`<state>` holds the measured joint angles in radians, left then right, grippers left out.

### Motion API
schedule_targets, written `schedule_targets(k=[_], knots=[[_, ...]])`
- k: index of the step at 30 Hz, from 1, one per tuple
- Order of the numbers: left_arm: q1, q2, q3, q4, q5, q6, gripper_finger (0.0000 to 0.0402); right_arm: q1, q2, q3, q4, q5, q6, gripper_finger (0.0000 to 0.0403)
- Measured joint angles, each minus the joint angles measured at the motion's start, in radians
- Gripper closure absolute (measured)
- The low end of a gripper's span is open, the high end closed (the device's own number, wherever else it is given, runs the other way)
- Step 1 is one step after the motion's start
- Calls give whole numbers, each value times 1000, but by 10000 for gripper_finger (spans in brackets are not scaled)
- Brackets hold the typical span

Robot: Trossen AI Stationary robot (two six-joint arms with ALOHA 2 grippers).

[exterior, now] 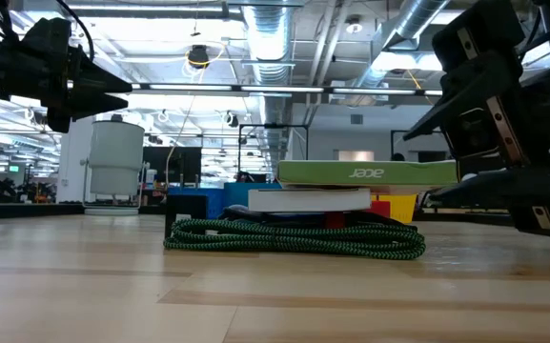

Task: Pick and place items into bin
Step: Put the right white card reader box into the yellow bin

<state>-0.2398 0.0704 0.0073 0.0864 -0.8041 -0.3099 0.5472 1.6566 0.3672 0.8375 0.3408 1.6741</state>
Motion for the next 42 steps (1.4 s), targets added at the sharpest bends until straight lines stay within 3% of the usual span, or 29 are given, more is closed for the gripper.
schedule_targets(k=[42], knots=[[0, 0, 0, 0, 0, 0, 220, -21, 0, 36, -43, -30, -30, 175]])
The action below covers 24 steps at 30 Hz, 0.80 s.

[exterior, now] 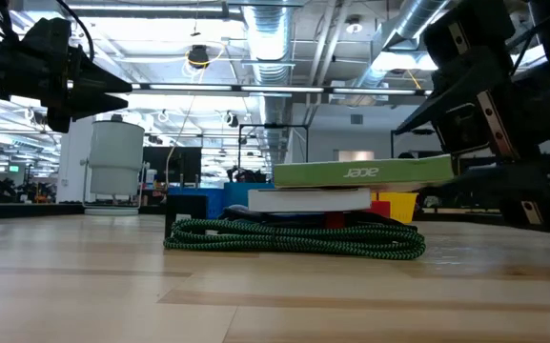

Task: Pick and place items into bin
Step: Put the right white card reader box into the yellow bin

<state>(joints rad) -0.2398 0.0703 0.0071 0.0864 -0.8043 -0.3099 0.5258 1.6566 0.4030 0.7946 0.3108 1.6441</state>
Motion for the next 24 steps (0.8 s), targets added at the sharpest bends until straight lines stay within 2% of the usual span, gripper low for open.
schedule_targets(k=[24], knots=[[0, 0, 0, 0, 0, 0, 220, -42, 0, 3, -33, -75, -22, 178]])
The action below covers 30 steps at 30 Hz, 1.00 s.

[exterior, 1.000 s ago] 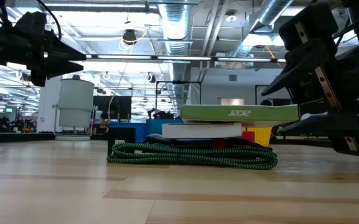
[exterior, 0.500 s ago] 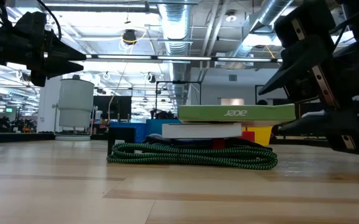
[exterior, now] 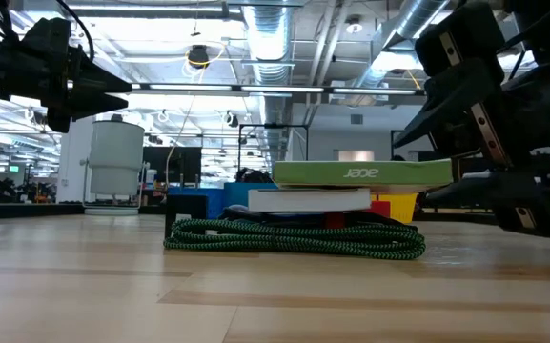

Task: Pick and place items into bin
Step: Put the right white card reader box into the yellow bin

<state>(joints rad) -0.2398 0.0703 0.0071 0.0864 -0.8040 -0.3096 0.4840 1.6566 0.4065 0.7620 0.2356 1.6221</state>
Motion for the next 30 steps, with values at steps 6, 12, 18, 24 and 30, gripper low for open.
schedule_targets(k=[6, 12, 18, 24, 30], knots=[[0, 0, 0, 0, 0, 0, 220, -2, 0, 0, 0, -8, -7, 214], [0, 0, 0, 0, 0, 0, 220, -2, 0, 0, 0, -17, -20, 268], [0, 0, 0, 0, 0, 0, 220, -2, 0, 0, 2, -26, -26, 317], [0, 0, 0, 0, 0, 0, 220, -1, 0, 0, 2, -29, -34, 342], [0, 0, 0, 0, 0, 0, 220, -1, 0, 0, 2, -30, -35, 343]])
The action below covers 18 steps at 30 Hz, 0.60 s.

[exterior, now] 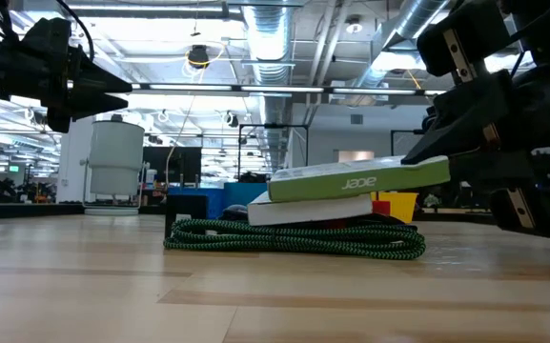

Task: Pick and place items into bin
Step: Put the right white card reader box into the yellow bin

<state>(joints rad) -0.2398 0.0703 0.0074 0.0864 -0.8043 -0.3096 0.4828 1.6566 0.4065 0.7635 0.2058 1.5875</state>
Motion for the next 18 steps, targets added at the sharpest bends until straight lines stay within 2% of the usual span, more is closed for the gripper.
schedule_targets(k=[18], knots=[[0, 0, 0, 0, 0, 0, 220, 0, 0, 0, 24, -35, -16, 345]])
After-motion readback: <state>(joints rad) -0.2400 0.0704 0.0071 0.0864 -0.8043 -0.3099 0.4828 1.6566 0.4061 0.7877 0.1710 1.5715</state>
